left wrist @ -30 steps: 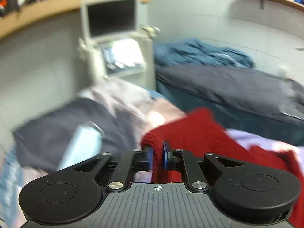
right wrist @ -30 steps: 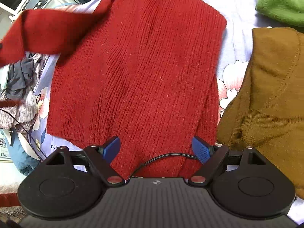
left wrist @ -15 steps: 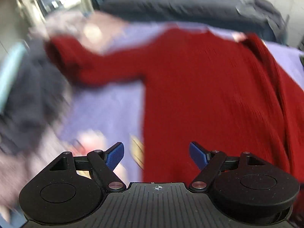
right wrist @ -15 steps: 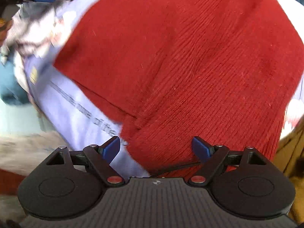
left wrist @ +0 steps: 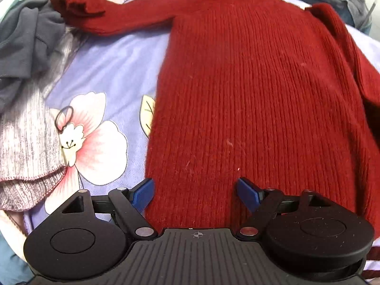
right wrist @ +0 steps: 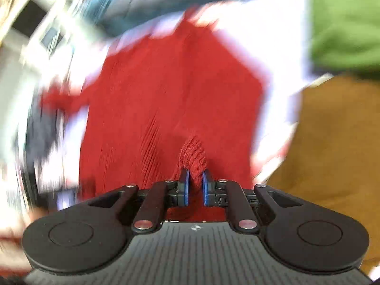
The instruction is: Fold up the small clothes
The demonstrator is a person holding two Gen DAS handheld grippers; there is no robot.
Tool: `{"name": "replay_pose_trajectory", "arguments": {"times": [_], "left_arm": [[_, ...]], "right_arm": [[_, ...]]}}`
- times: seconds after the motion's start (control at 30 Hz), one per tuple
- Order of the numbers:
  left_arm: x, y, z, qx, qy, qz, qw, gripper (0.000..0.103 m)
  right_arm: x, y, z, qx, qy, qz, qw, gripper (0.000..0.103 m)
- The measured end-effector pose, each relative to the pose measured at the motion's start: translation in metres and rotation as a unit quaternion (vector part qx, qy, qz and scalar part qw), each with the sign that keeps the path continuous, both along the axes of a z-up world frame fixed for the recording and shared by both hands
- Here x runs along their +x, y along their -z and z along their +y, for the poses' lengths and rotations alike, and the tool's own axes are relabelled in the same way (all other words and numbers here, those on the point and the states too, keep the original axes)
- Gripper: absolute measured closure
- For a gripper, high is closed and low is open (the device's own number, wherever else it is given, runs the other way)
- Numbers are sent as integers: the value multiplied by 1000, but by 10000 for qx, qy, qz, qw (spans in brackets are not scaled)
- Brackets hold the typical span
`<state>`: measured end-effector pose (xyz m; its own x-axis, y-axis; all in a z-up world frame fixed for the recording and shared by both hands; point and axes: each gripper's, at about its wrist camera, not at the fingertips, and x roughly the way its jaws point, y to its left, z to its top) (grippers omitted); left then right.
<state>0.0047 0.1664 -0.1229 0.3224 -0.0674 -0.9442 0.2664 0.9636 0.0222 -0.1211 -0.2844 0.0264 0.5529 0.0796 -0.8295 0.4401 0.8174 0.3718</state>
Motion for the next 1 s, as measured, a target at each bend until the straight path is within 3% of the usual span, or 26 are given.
{"name": "replay_pose_trajectory", "arguments": {"times": [0.1, 0.23, 0.27, 0.3, 0.33, 0.37, 0.4, 0.47, 0.53, 0.63, 0.7, 0.77, 0.87, 0.9, 1.0], "left_arm": [[2, -7, 0, 3, 38, -96, 9999, 0], [7, -13, -3, -4, 106, -143, 9998, 0], [9, -14, -4, -15, 117, -124, 9999, 0], [11, -14, -4, -19, 126, -112, 9999, 0], [12, -15, -4, -7, 144, -113, 9998, 0], [12, -16, -4, 17, 165, -134, 9998, 0], [11, -17, -3, 37, 173, -174, 9997, 0], [10, -19, 1, 87, 146, -216, 9996, 0], [8, -18, 9, 160, 50, -192, 9997, 0], [8, -16, 25, 138, -127, -119, 9998, 0], [6, -15, 35, 77, -190, -81, 9998, 0], [4, -14, 44, 70, -204, -19, 9998, 0], [-1, -8, 56, 71, -245, 111, 9996, 0], [-1, -5, 60, 11, -283, 186, 9994, 0], [-2, 3, 65, -389, -352, 411, 9978, 0]], "right_arm": [[-25, -42, -68, -1144, 1112, -349, 9866, 90], [-49, -71, -133, -2335, 2637, -768, 9328, 91], [-51, -71, -141, -2572, 2929, -805, 9174, 88], [-50, -67, -146, -2644, 3169, -683, 9083, 69], [-48, -65, -150, -2511, 3309, -503, 9083, 50], [-48, -60, -145, -2296, 3440, -449, 9094, 19], [-50, -55, -134, -2165, 3418, -607, 9125, 13], [-47, -37, -109, -1826, 2758, -747, 9408, 14], [-37, -14, -77, -1341, 1893, -517, 9713, 15], [-38, 18, -23, -419, 905, -401, 9942, 17], [-39, 37, 12, 438, 299, -231, 9983, 22], [-44, 55, 35, 927, -80, -22, 9957, 25], [-53, 82, 57, 672, -479, 729, 9939, 30], [-56, 91, 58, 553, -394, 951, 9932, 31], [-69, 115, 50, 808, -17, 1357, 9874, 33]]}}
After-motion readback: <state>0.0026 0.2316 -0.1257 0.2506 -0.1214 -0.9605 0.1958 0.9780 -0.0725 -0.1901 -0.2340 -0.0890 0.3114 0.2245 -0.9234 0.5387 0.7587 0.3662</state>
